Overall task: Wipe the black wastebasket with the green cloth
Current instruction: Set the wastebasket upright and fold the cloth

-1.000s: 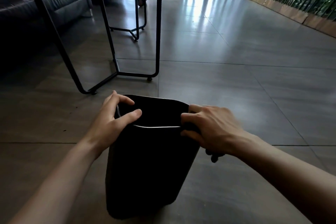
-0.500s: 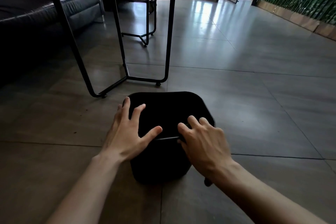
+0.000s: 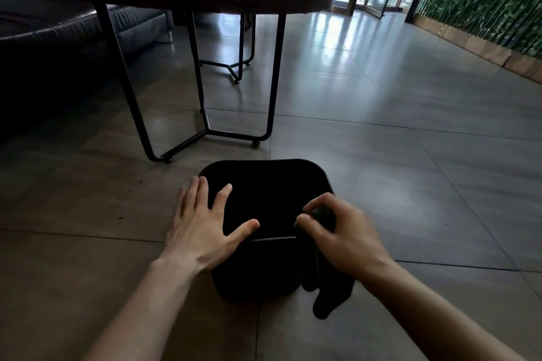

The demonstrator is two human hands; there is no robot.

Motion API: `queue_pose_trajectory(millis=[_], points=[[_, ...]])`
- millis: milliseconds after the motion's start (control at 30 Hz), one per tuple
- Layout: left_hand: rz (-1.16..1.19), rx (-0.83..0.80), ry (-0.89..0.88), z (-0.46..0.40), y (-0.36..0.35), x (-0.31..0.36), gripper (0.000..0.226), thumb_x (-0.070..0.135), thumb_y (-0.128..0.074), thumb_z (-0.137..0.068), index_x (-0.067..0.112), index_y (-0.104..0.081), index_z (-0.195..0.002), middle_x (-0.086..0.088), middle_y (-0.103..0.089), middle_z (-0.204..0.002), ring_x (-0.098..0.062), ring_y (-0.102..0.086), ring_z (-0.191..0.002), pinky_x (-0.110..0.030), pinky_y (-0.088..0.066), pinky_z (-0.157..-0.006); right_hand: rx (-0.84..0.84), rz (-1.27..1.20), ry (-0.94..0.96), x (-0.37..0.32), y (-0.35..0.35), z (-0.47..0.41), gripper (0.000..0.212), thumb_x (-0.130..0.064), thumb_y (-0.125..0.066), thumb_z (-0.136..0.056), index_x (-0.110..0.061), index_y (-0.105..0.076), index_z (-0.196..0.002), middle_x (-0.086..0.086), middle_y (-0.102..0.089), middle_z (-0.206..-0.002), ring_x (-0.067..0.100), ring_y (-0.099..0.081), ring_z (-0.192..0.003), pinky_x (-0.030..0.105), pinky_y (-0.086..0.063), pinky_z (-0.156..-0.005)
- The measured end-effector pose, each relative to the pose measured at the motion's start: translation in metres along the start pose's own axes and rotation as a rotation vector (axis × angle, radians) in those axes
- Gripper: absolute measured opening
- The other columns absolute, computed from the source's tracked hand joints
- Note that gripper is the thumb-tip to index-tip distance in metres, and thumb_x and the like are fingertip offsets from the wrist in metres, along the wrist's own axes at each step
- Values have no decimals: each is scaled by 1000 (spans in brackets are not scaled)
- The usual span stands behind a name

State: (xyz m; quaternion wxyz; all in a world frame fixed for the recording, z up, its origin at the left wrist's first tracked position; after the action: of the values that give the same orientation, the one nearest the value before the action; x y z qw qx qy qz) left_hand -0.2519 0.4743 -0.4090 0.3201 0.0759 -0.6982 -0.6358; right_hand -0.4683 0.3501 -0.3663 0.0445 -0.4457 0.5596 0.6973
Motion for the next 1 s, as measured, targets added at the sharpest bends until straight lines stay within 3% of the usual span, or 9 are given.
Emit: queue_pose_trajectory(millis=[100, 200, 433, 500, 567, 633, 700, 867, 1000], points=[[161, 70, -169, 1, 8, 25, 92, 91, -22, -77, 41, -27, -154, 3, -11, -170, -10, 5, -156, -39, -4, -127, -5, -396, -247, -3, 19, -9, 11, -40, -71, -97, -30, -73, -101, -2, -78, -88, 11, -76, -77, 33, -64, -69], [457, -38, -311, 10, 14, 56, 87, 91, -47, -70, 57, -25, -148, 24, -29, -160, 1, -24, -148, -39, -32, -120, -34, -702, -376, -12, 31, -14, 13, -29, -67, -101, -21, -73, -109, 5, -81, -87, 17, -78, -74, 28, -60, -55], [775, -110, -309, 27, 6, 94, 131, 54, -89, -62, 63, 11, -147, 25, -59, -134, 1, -60, -122, -35, -50, -105, -254, -1382, -293, -32, 41, -11, 33, -11, -52, -106, -7, -60, -138, 24, -70, -128, 38, -69, -121, 51, -57, -100], [793, -78, -267, 24, 6, 94, 122, 40, -88, -71, 59, 3, -150, 27, -69, -113, 2, -67, -108, -33, -54, -98, -293, -1484, -210, -32, 45, -10, 39, -10, -49, -105, -6, -55, -144, 27, -64, -137, 40, -63, -128, 55, -53, -107], [861, -27, -259, 20, 10, 93, 88, 26, -82, -82, 49, -30, -148, 18, -74, -106, -2, -72, -99, -36, -59, -92, -301, -1531, -145, -29, 48, -10, 43, -11, -50, -102, -7, -54, -145, 25, -64, -137, 37, -65, -124, 49, -58, -101], [967, 22, -229, 18, 17, 95, 49, 17, -74, -90, 42, -57, -128, 8, -76, -105, -10, -76, -93, -41, -62, -85, -277, -1502, -115, -23, 50, -10, 47, -14, -57, -99, -10, -54, -146, 23, -66, -134, 35, -67, -119, 44, -63, -92], [1008, 131, -173, 17, 24, 95, 37, 11, -70, -92, 40, -66, -113, 6, -76, -102, -9, -75, -93, -35, -63, -80, -235, -1394, -110, -14, 52, -8, 58, -14, -70, -88, -17, -56, -144, 18, -70, -132, 34, -71, -117, 42, -64, -87], [1193, 275, -85, 17, 32, 93, 44, -5, -61, -91, 34, -69, -111, 7, -75, -105, -8, -72, -102, -27, -61, -81, -197, -761, -12, 8, 50, 2, 73, -3, -89, -74, -37, -67, -134, 7, -70, -125, 23, -75, -107, 35, -64, -84], [983, 165, -308, 27, 38, 106, 68, -12, -49, -86, 38, -61, -130, 15, -69, -121, -3, -62, -120, -20, -52, -97, -126, -383, 168, 6, 39, 3, 50, -11, -90, -77, -39, -73, -115, -10, -74, -100, 5, -73, -82, 16, -55, -62]])
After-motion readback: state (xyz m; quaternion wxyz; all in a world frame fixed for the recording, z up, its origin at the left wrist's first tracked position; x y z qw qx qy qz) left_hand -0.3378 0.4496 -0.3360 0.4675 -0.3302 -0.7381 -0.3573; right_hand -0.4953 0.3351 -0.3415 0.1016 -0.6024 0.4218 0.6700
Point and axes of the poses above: each hand's wrist, its own z-axis away from the middle knuckle, its own y-axis out of the back of the hand, x = y × z, the point moved 1 cm from there along -z, towards the middle knuckle
